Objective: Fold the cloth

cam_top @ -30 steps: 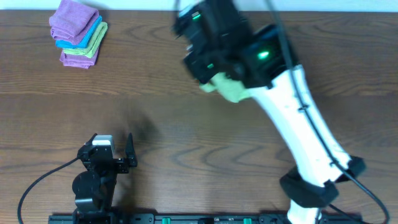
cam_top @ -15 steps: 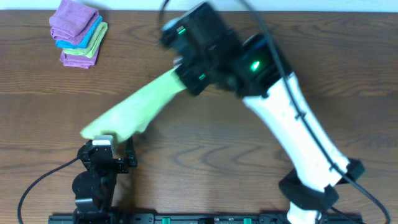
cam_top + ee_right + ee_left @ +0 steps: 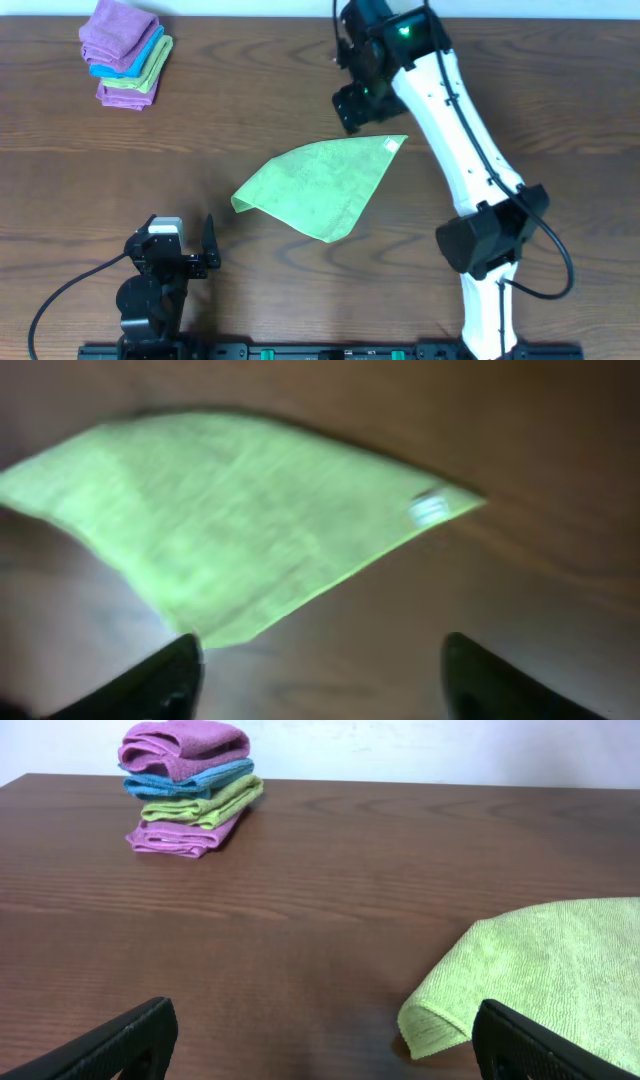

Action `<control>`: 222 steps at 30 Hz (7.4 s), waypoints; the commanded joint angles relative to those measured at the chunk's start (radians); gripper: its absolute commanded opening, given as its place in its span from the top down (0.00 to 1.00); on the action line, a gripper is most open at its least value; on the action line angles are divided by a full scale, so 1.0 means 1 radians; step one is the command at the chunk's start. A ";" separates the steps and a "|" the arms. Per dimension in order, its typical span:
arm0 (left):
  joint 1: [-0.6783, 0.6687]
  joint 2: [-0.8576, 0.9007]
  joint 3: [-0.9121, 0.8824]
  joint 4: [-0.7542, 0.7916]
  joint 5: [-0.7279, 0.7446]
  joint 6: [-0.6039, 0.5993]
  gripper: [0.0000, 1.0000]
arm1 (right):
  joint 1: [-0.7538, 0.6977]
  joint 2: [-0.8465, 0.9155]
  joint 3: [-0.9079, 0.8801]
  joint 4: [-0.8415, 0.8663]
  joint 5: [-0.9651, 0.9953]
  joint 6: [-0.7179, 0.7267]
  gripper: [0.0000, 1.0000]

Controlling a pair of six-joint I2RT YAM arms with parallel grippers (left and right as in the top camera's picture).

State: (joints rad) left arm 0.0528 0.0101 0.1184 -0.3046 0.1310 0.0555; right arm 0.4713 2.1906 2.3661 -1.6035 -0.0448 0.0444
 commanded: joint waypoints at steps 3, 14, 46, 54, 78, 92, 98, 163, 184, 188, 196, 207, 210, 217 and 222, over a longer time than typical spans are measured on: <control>0.006 -0.006 -0.024 -0.006 -0.003 -0.003 0.05 | 0.098 0.030 -0.103 0.037 -0.102 -0.143 0.37; 0.007 -0.006 -0.024 -0.006 -0.003 -0.003 0.04 | 0.181 0.003 -0.305 0.102 -0.177 -0.166 0.48; 0.007 -0.006 -0.024 0.000 -0.061 0.027 0.05 | 0.099 -0.608 -1.186 0.455 -0.444 -0.109 0.34; 0.006 -0.006 -0.024 -0.006 -0.086 0.027 0.05 | 0.099 -0.608 -1.186 0.441 -0.461 -0.109 0.35; 0.006 -0.006 -0.023 0.155 0.282 -0.542 0.04 | 0.100 -0.608 -1.186 0.418 -0.506 -0.083 0.34; -0.065 0.264 -0.061 0.342 0.336 -0.886 0.04 | 0.098 -0.608 -1.186 0.553 -0.506 -0.085 0.34; -0.111 0.602 -0.008 0.433 0.349 -0.969 0.00 | 0.082 -0.609 -1.183 0.564 -0.528 -0.086 0.34; -0.030 1.526 0.366 0.575 0.457 -1.101 0.30 | -0.150 -0.760 -1.183 0.512 -0.718 -0.131 0.35; -0.029 1.590 0.510 0.587 0.584 -1.038 0.94 | -0.150 -0.760 -1.183 0.518 -0.677 -0.132 0.38; -0.051 1.589 0.668 0.383 0.594 -0.883 0.94 | -0.150 -0.757 -1.183 0.520 -0.515 -0.098 0.43; -0.154 1.589 0.910 -0.013 0.415 -0.592 0.94 | -0.150 -0.672 -1.183 0.646 -0.436 -0.023 0.98; -0.186 1.588 0.924 -0.061 0.359 -0.576 0.94 | 0.003 -0.618 -1.189 0.568 -0.723 -0.048 0.51; -0.186 1.588 0.925 -0.050 0.357 -0.581 0.94 | 0.108 -0.617 -1.207 0.624 -0.614 -0.027 0.50; -0.182 1.588 0.925 -0.049 0.356 -0.587 0.94 | 0.365 -0.615 -1.226 0.774 0.115 -0.064 0.55; -0.161 1.588 0.925 -0.050 0.359 -0.597 0.94 | 0.446 -0.602 -1.329 0.928 0.222 -0.068 0.45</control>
State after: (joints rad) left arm -0.1246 1.5959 1.0275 -0.3553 0.4969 -0.5419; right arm 0.8948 1.5711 1.0920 -0.7132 0.0170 -0.0120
